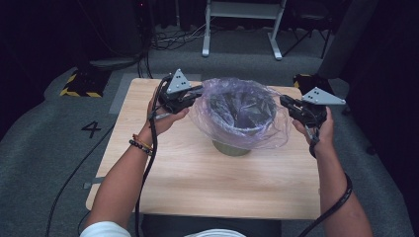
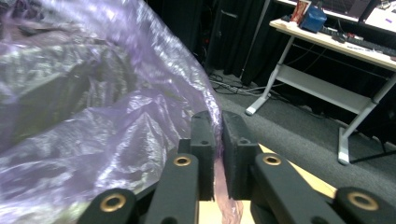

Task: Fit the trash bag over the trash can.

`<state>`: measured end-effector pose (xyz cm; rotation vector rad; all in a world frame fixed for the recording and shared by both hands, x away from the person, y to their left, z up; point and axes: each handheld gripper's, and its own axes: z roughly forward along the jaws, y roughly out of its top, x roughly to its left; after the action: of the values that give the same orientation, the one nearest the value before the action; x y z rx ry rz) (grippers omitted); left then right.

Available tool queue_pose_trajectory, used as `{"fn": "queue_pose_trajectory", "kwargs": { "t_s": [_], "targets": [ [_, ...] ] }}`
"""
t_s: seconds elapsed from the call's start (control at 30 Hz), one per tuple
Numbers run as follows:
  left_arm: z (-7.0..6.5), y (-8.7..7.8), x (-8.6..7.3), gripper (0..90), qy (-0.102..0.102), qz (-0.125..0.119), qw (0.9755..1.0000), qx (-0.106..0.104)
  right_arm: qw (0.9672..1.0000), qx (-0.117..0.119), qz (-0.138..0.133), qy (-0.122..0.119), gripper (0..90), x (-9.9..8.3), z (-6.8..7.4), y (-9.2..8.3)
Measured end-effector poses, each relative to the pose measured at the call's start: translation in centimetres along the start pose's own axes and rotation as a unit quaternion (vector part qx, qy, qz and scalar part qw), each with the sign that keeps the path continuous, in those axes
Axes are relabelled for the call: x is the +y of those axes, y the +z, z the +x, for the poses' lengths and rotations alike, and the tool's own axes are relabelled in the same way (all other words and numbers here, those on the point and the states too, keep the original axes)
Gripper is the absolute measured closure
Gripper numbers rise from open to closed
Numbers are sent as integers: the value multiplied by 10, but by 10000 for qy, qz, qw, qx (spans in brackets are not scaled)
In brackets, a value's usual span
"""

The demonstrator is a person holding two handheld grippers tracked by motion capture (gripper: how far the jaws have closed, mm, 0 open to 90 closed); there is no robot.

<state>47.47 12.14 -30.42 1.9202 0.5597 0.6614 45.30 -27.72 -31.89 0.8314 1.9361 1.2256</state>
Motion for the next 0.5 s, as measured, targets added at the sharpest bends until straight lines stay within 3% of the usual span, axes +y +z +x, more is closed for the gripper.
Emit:
{"fn": "queue_pose_trajectory", "kwargs": {
  "t_s": [0.1, 0.3, 0.5],
  "targets": [
    [8, 15, -3, 878, -145, 166, 9998, 7, 9999, 10, 107, 118, 868, -1, -6, 11],
    [25, 41, -16, 883, -473, 435, 9979, 102, 9969, 165, 287, 718, 876, -11, -21, 35],
    [33, 62, -29, 892, -694, 606, 9957, 55, 9939, 181, 374, 1021, 882, -25, -34, 55]
  ]
}}
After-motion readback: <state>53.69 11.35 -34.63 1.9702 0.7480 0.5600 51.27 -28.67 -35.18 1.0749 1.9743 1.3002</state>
